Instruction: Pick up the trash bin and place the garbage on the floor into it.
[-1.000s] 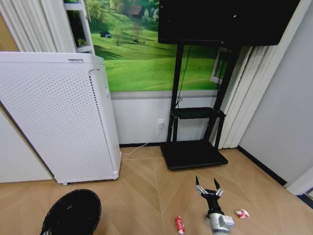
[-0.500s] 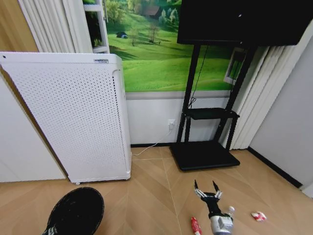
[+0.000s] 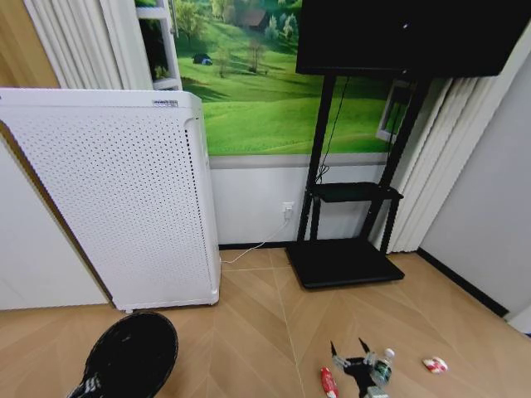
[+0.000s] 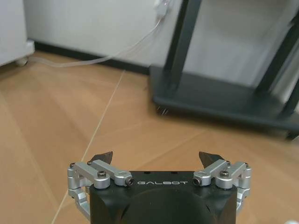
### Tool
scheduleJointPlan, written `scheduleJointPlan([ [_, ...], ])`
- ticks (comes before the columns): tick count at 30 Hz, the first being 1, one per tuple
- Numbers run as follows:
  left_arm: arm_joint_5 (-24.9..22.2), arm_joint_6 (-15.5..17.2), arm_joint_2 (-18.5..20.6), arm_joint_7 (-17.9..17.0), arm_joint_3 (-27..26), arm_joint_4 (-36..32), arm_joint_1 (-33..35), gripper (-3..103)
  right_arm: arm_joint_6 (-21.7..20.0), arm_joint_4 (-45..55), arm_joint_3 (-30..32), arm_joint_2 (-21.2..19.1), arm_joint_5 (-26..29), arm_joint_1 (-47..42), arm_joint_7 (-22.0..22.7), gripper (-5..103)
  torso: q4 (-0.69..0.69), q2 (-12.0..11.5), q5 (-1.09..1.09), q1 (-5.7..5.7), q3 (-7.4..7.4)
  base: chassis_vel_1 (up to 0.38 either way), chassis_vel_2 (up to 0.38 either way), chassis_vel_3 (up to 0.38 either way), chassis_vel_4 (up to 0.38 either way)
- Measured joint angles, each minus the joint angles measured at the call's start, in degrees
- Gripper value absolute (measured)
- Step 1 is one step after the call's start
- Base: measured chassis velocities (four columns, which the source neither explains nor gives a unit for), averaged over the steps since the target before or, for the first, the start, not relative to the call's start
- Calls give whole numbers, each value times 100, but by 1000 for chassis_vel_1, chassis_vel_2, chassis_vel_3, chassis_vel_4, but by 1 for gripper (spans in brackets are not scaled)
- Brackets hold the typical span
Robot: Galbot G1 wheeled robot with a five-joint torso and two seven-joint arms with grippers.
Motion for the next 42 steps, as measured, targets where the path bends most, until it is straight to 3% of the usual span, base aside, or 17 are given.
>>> scheduleJointPlan([
  [8, -26, 29, 11, -22, -65, -178, 75, 4, -816, -734, -457, -315, 524, 562, -55, 100, 1, 0, 0, 0, 0, 0, 0, 0, 0],
  [13, -27, 29, 22, -33, -83, -194, 84, 4, -1009, -1029, -585, -398, 667, 771, -58, 100, 2, 0, 1, 0, 0, 0, 0, 0, 0],
  [16, -14, 41, 44, -77, -35, -213, 31, 4, -1288, -1394, -671, -410, 1021, 896, -103, 100, 1, 0, -1, 0, 0, 0, 0, 0, 0],
  [32, -78, 141, 178, -177, -18, -104, -101, 4, -1279, -1821, -898, -373, 963, 1036, -93, 103, 1, 0, 0, 0, 0, 0, 0, 0, 0],
  [37, -119, 141, 195, -176, -39, -66, -112, 4, -1254, -1888, -1003, -388, 1048, 1063, -76, 85, 1, 0, 0, 0, 0, 0, 0, 0, 0],
  [42, -120, 141, 197, -171, -41, -27, -122, 4, -1293, -1896, -1083, -374, 1113, 1068, -72, 74, 1, 0, -1, 0, 0, 0, 0, 0, 0],
])
